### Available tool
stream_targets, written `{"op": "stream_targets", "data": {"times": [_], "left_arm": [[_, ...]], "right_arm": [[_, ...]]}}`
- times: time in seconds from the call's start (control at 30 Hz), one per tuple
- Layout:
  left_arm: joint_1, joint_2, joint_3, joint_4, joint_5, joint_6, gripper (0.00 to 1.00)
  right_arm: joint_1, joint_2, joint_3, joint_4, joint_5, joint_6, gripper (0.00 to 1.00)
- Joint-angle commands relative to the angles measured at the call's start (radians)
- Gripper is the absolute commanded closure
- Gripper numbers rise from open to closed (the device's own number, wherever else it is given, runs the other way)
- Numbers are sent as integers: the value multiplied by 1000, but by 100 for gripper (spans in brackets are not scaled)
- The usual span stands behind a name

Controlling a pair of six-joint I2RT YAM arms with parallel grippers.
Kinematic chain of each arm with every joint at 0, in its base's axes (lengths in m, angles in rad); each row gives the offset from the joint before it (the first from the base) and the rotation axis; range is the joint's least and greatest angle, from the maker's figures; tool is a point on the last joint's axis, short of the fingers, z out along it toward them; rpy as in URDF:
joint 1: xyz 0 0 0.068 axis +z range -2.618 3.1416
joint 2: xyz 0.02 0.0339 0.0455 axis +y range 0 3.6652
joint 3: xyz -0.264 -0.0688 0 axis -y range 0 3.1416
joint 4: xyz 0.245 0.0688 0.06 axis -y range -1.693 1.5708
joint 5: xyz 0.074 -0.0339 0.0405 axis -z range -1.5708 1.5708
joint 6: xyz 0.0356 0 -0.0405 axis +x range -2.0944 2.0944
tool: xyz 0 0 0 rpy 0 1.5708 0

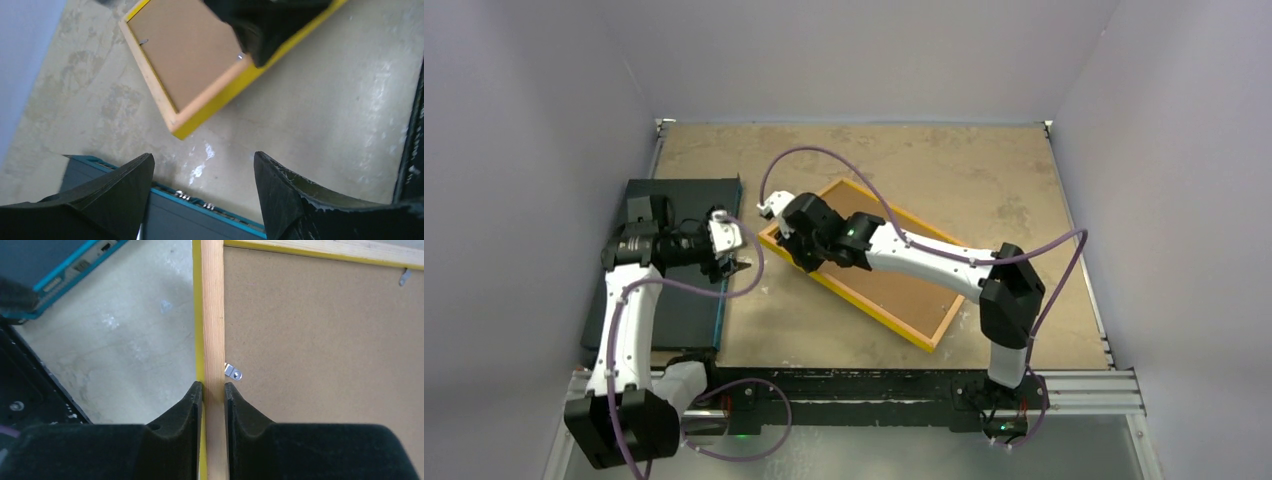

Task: Put the photo into the frame
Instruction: Turn over the photo frame at the center of the board.

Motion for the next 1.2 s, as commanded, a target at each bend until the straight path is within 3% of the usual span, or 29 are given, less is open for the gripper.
{"op": "stream_targets", "data": {"times": [0.0, 0.23, 0.57, 0.73, 0.87, 1.07, 1.13, 1.17], "left_arm": [[6, -116, -71, -27, -15, 318, 30], [-7, -276, -193, 230, 30, 363, 33], [-288, -238, -220, 356, -235, 566, 34], [-400, -180, -146, 355, -368, 564, 37], [-433, -116, -74, 283, -407, 601, 50], [-453, -65, 10, 210, -424, 592, 81], [-456, -50, 32, 191, -425, 583, 89], [-456, -42, 43, 179, -425, 581, 92]], "right_arm": [[-73, -69, 73, 27, -160, 13, 100], [-112, -64, 134, 8, -318, 51, 100], [-132, -39, 249, -67, -409, 73, 100], [-132, -31, 285, -101, -417, 73, 100], [-132, -35, 286, -108, -429, 72, 100], [-132, -57, 274, -132, -408, 56, 100], [-134, -86, 264, -126, -397, 55, 96], [-138, -98, 257, -121, -395, 55, 88]]}}
